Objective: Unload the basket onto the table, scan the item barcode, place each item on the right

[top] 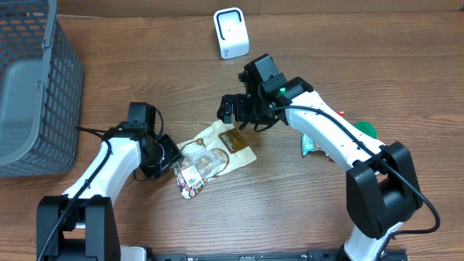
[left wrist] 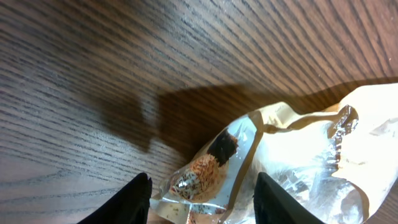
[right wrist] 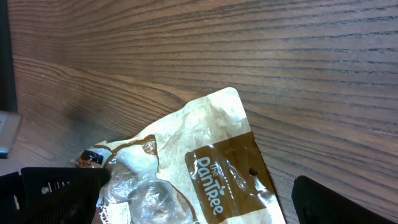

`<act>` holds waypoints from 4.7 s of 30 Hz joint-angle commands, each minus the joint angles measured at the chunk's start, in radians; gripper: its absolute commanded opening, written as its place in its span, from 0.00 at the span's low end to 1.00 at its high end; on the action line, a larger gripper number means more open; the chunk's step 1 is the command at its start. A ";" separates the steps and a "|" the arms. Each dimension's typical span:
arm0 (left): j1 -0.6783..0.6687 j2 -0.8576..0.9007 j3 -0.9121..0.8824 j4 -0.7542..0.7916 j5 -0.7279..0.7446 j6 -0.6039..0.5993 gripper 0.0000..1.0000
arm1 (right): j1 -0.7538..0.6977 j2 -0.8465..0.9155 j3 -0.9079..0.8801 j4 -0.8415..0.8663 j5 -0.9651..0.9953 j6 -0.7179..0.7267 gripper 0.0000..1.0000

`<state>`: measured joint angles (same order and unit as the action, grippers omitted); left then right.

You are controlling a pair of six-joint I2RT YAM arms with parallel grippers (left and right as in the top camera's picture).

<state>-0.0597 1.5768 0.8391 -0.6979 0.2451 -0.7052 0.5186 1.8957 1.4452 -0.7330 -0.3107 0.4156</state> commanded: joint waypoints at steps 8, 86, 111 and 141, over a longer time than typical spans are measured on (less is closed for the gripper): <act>-0.074 0.000 -0.019 -0.008 0.031 0.058 0.51 | 0.002 -0.003 0.000 0.006 -0.005 0.003 1.00; -0.059 0.128 0.215 0.025 -0.192 0.306 0.09 | 0.083 0.065 -0.132 0.082 0.153 0.007 0.89; -0.093 0.127 0.268 -0.034 -0.166 0.391 0.11 | 0.083 0.066 -0.166 0.115 0.150 0.030 0.93; -0.134 0.153 0.059 0.182 -0.121 0.376 0.12 | 0.095 0.134 -0.177 0.097 0.036 0.090 0.79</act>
<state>-0.1837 1.7180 0.9157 -0.5148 0.1158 -0.3328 0.6022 1.9797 1.2808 -0.6296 -0.2214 0.4957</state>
